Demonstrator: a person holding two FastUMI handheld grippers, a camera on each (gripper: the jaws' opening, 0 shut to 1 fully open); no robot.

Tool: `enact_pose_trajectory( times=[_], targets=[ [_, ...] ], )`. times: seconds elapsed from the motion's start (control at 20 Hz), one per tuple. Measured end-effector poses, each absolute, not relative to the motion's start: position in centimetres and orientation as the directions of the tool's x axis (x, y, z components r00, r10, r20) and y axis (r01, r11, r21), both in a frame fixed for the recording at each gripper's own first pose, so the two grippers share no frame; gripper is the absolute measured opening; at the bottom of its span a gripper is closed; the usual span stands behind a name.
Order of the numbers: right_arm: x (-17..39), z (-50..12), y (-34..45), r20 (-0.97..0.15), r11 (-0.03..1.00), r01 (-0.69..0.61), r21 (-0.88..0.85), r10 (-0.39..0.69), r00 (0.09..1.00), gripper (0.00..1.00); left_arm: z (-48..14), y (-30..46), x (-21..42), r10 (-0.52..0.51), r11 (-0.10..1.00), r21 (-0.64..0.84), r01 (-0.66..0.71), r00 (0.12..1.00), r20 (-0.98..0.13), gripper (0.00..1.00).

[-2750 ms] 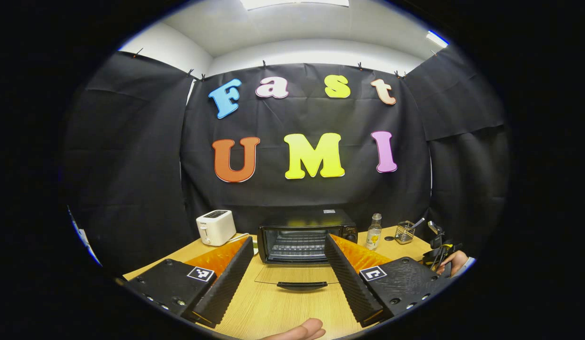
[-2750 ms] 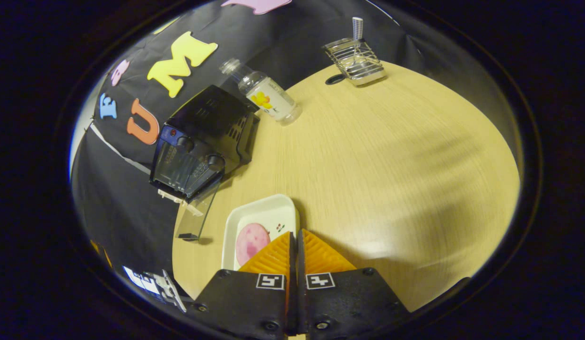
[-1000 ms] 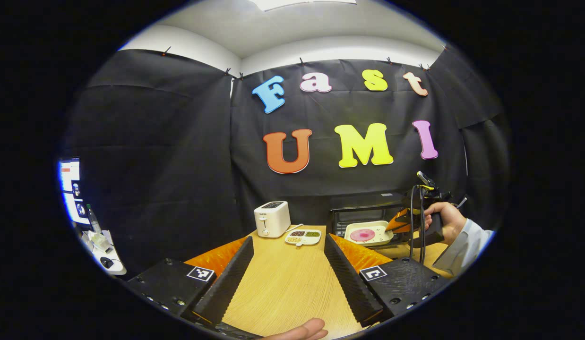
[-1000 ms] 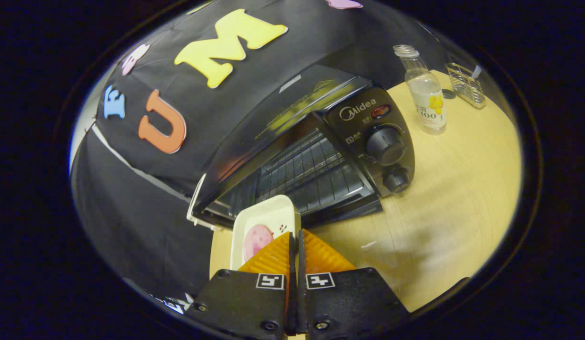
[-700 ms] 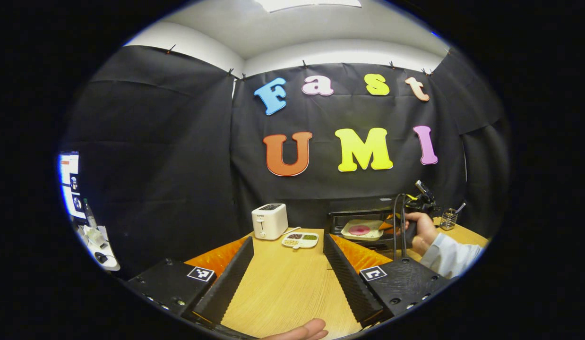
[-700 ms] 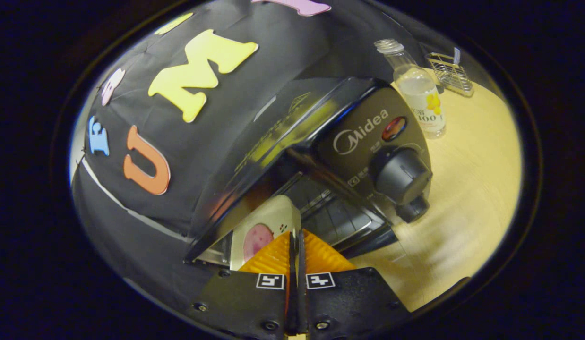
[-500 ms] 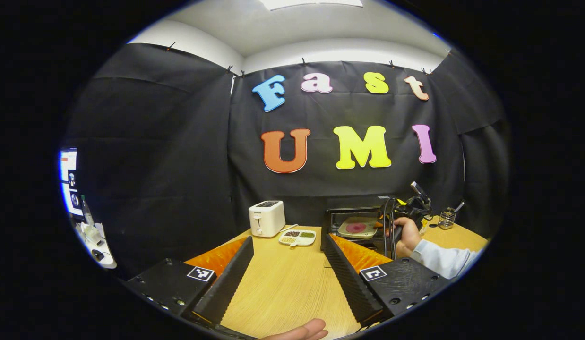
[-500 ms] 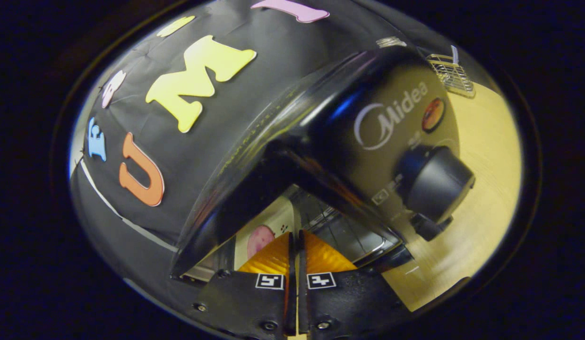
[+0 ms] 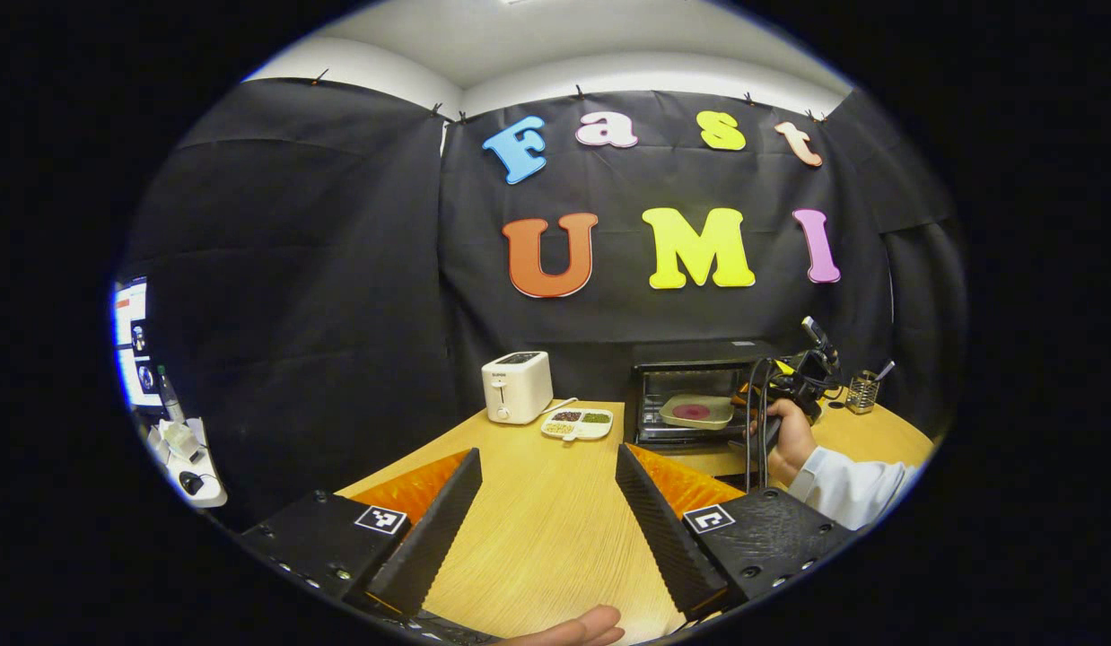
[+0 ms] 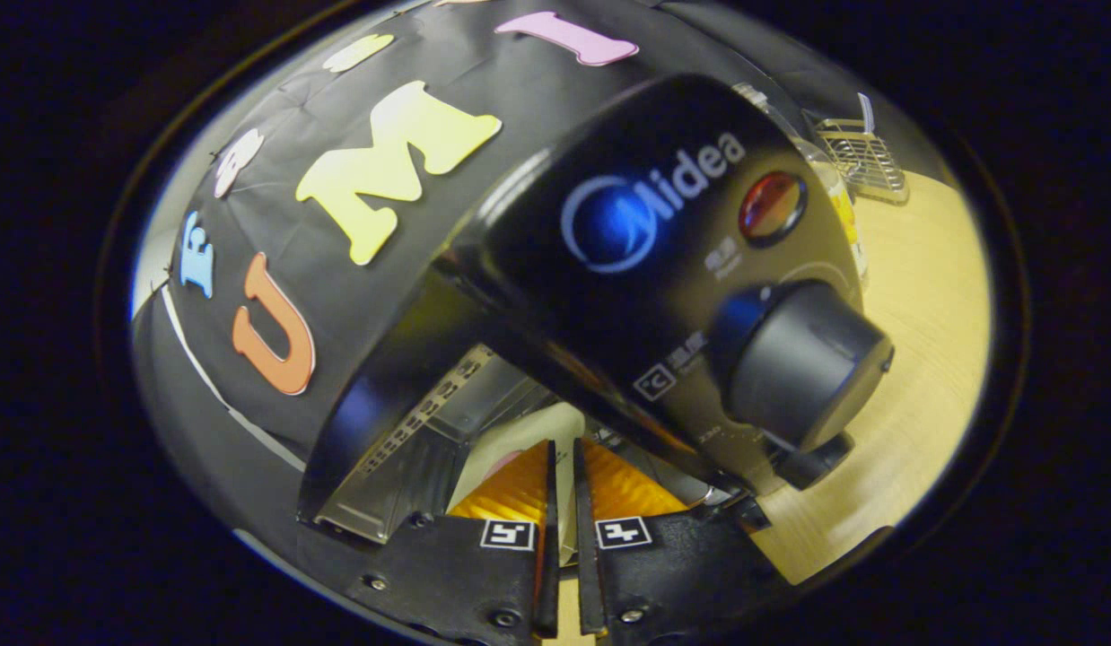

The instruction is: Open the electric oven with the left hand, put the food in, and close the electric oven.

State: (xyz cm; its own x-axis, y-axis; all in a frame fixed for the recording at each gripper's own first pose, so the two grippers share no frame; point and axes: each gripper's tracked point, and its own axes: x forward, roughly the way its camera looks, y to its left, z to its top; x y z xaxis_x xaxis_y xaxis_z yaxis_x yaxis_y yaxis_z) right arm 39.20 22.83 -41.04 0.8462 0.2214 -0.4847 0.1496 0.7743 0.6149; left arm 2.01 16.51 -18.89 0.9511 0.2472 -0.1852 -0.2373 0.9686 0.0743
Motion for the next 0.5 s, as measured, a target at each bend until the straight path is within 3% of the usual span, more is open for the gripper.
enact_pose_trajectory(
  times=[0.15, 0.4, 0.5],
  targets=[
    [37.4, -40.4, 22.5, -0.475, 0.835, 0.096, 0.542, 0.211, 0.854, 0.21, -19.0, 15.4, 2.1, 0.219, 0.975, 0.083, -0.207, 0.956, -0.193, 0.96],
    [32.6, -38.0, 23.3, -0.439, 0.877, -0.054, 0.478, 0.292, 0.85, 0.36, -19.0, 14.1, 2.4, 0.193, 0.98, 0.089, -0.178, 0.959, -0.208, 0.96],
    [30.4, -36.7, 23.3, -0.419, 0.891, -0.134, 0.433, 0.331, 0.845, 0.66, -19.1, 13.5, 2.4, 0.187, 0.982, 0.075, -0.175, 0.959, -0.215, 0.96]
  ],
)
